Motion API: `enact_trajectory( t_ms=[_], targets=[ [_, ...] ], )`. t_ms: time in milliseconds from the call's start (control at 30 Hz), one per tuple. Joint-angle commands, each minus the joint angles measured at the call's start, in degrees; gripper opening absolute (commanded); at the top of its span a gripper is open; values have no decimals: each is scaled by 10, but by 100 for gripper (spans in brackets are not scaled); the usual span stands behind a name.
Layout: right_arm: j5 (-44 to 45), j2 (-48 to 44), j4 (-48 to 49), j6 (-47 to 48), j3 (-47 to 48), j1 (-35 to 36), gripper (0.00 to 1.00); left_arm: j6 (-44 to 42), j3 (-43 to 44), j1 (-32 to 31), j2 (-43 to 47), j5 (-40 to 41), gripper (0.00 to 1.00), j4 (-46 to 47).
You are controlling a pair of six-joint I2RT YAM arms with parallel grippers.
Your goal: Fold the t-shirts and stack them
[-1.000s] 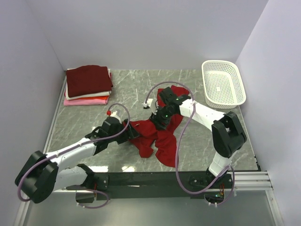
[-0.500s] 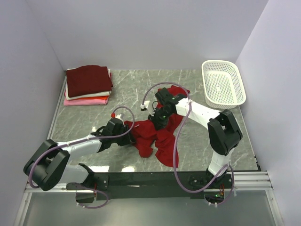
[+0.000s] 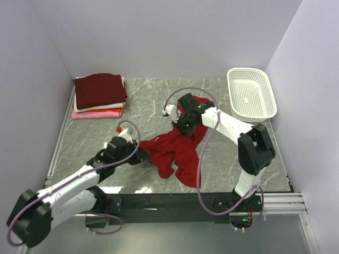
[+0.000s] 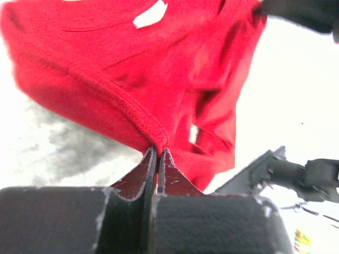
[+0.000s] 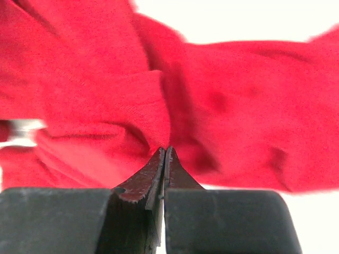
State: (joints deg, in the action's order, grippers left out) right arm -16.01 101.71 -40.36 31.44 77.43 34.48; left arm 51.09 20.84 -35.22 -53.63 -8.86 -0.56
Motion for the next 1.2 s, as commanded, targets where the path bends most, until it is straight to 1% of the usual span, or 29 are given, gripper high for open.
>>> enact_trajectory(
  t_ms=[0, 67, 100, 167, 200, 233, 300, 333, 367, 433, 467, 500, 533, 567, 633, 667, 700, 767, 833, 867, 900, 933, 967, 1000, 1033, 1067, 1100, 1133, 1167],
  targets=[
    [110, -47, 33, 14, 61, -9, 0, 10, -12, -2, 57, -40, 1, -30],
    [149, -28, 30, 24, 105, -6, 0, 13, -16, -2, 82, -60, 1, -39],
    [159, -18, 32, 27, 162, 3, 0, 13, -18, -2, 90, -65, 1, -40],
    [199, 26, 34, 37, 230, 14, 0, 14, -19, -3, 115, -78, 1, -49],
    [204, 43, 39, 41, 299, 23, 0, 16, -21, -2, 125, -82, 1, -52],
    [207, 75, 41, 44, 333, 40, 0, 18, -22, -4, 146, -85, 1, -54],
    [194, 105, 55, 56, 408, 64, 0, 33, -26, -5, 167, -103, 1, -55],
    [187, 127, 65, 62, 420, 77, 0, 41, -37, -6, 186, -113, 1, -52],
    [185, 134, 82, 73, 423, 107, 0, 49, -44, -7, 195, -122, 1, -48],
    [171, 151, 133, 89, 403, 136, 0, 73, -67, -10, 228, -144, 2, -48],
    [174, 156, 152, 93, 392, 159, 9, 81, -71, -11, 243, -143, 11, -56],
    [192, 162, 190, 91, 375, 172, 19, 92, -74, -12, 261, -127, 15, -85],
    [204, 177, 202, 89, 372, 181, 40, 98, -74, -14, 299, -109, 22, -99],
    [218, 186, 214, 74, 372, 187, 48, 108, -74, -18, 320, -95, 34, -108],
    [240, 202, 229, 49, 387, 190, 56, 128, -70, -19, 369, -63, 43, -136],
    [243, 203, 224, 21, 394, 183, 56, 132, -63, -20, 380, -56, 51, -148],
    [237, 200, 205, 7, 402, 167, 56, 133, -49, -20, 388, -45, 53, -160],
    [176, 172, 177, -27, 397, 139, 56, 117, -34, -20, 395, -20, 61, -194],
    [109, 126, 122, -39, 370, 83, 57, 99, -21, -20, 380, -14, 63, -185],
    [16, 111, 74, -49, 360, 64, 57, 83, -21, -20, 368, -17, 66, -173],
    [-35, 96, 51, -48, 334, 39, 57, 70, -17, -18, 354, -19, 66, -158],
    [-89, 73, 30, -49, 319, -2, 57, 55, -12, -20, 313, -25, 66, -145],
    [-153, 63, 16, -59, 300, -25, 57, 19, -5, -19, 288, -21, 71, -116],
    [-185, 54, -11, -59, 261, -43, 57, -9, 12, -19, 259, -23, 72, -99],
    [-205, 44, -27, -52, 245, -71, 57, -36, 27, -19, 192, -20, 72, -88],
    [-213, 39, -40, -46, 228, -84, 57, -90, 45, -18, 155, -16, 74, -70],
    [-222, 33, -45, -47, 192, -95, 57, -119, 91, -18, 115, -17, 74, -68],
    [-225, 24, -42, -53, 175, -110, 57, -144, 122, -17, 33, -11, 74, -74],
    [-226, 21, -26, -63, 159, -136, 57, -191, 157, -17, -10, 10, 73, -87]
  ],
)
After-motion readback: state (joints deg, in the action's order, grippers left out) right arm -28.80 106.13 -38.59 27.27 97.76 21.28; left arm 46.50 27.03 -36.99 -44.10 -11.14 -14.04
